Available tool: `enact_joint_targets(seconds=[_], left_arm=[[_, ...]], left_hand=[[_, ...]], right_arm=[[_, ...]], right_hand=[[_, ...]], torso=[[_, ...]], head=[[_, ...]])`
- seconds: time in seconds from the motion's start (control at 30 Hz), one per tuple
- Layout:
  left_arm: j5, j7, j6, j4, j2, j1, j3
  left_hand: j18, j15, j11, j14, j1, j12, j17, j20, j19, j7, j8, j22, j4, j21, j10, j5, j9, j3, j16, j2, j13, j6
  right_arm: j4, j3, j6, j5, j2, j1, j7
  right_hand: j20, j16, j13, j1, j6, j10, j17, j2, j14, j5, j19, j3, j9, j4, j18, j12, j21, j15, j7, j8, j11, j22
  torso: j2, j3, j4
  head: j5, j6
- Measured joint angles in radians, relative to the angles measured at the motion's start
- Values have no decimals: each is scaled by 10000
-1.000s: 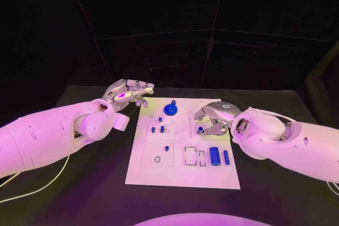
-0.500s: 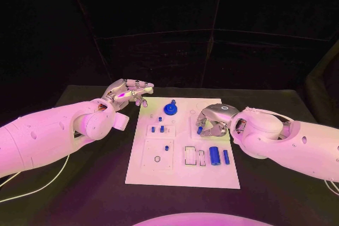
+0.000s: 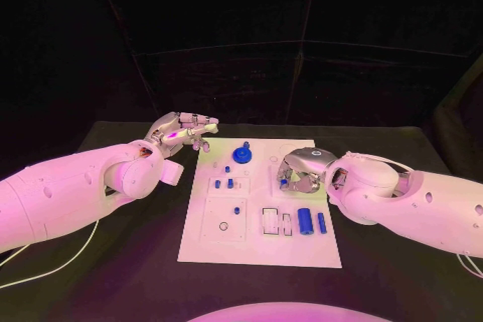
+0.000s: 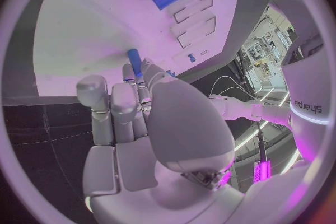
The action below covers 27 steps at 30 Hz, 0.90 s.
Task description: Assemble the parts on the task board
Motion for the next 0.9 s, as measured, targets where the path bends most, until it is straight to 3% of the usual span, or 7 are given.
enact_joint_targets(seconds=[0.37,0.7,0.9], left_arm=[[0,-15,13,-14,2,-2,-2],[0,-44,35,-59,-1,-5,-3],[1,-54,41,-74,-1,-7,-4]], left_hand=[[0,0,0,0,0,0,1,0,0,0,0,1,0,0,0,0,0,0,0,0,1,0],[0,0,0,0,0,0,22,0,0,0,0,-10,0,0,0,0,0,0,0,0,2,0],[0,0,0,0,0,0,22,0,0,0,0,-9,0,0,0,0,0,0,0,0,3,0]], right_arm=[[58,-2,-62,10,-34,-1,-15],[967,6,-521,165,-541,-2,-58],[1443,98,-966,431,-651,-3,37]], right_hand=[[-35,41,-1,-2,120,159,32,-111,0,-4,35,345,-15,44,2,-236,83,0,-63,-7,-17,122],[-35,40,11,-72,142,176,17,-278,-1,43,35,668,-38,37,3,-446,86,0,-43,-78,-2,150],[0,117,8,-57,155,230,143,-375,-1,234,70,915,-41,-36,3,-525,196,0,-29,-132,-16,262]], torso=[[-8,-6,0],[-31,-6,1],[-29,-6,7]], head=[[-25,0],[-14,104],[-21,136]])
